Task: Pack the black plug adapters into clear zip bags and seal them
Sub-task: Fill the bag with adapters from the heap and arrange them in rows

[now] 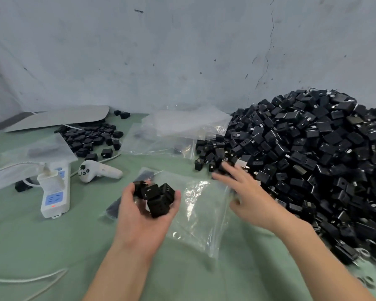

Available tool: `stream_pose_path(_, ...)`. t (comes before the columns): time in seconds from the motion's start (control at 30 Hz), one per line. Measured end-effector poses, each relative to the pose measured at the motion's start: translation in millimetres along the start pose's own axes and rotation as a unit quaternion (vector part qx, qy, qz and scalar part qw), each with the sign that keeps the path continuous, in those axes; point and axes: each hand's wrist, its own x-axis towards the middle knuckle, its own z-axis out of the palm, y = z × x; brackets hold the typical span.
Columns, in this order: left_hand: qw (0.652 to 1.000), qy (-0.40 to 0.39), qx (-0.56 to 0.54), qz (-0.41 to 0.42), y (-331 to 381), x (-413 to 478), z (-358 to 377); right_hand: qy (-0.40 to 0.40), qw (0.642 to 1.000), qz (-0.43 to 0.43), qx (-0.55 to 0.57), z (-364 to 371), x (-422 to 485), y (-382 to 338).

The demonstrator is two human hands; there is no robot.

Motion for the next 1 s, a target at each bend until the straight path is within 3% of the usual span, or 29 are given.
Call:
stream_pose_path(0.1,1.000,0.000,0.001,0.006,15.3,-13.1,-8.6,-0.079,0.994,-0.042,-0.058,18.1,3.3,-6.1)
stream_pose_path(0.27,0.999,0.018,-0.008,-0.048,-0.6,-61.2,-5.1,-0.010,0.985,-0.051,-0.167,31.5,8.6,-56.3)
stream_pose_path(0.5,0.992,0.022,-0.021,-0.126,-27.1,-82.1,-10.8,-0.072,0.988,0.002,-0.139,28.8,28.4,-111.6)
stream_pose_path(0.57,0.993,0.059,0.001,-0.105,-30.4,-68.0,-13.5,-0.109,0.992,0.045,-0.040,28.7,44.1,-114.7)
stream_pose_path(0.63,0.994,0.091,0.012,-0.064,-30.9,-49.8,-17.1,-0.167,0.977,0.089,0.093,27.8,58.9,-114.9)
stream_pose_path(0.7,0.994,0.103,0.034,-0.028,-30.7,-29.7,-17.9,-0.177,0.964,0.119,0.158,26.8,68.6,-114.2)
stream_pose_path(0.87,0.959,0.170,0.188,0.124,-40.3,21.5,-10.0,-0.040,0.973,0.149,0.173,25.9,72.5,-119.6)
stream_pose_path(1.0,0.922,0.171,0.291,0.192,-47.1,39.7,-7.7,0.028,0.987,0.122,0.097,19.5,58.9,-131.6)
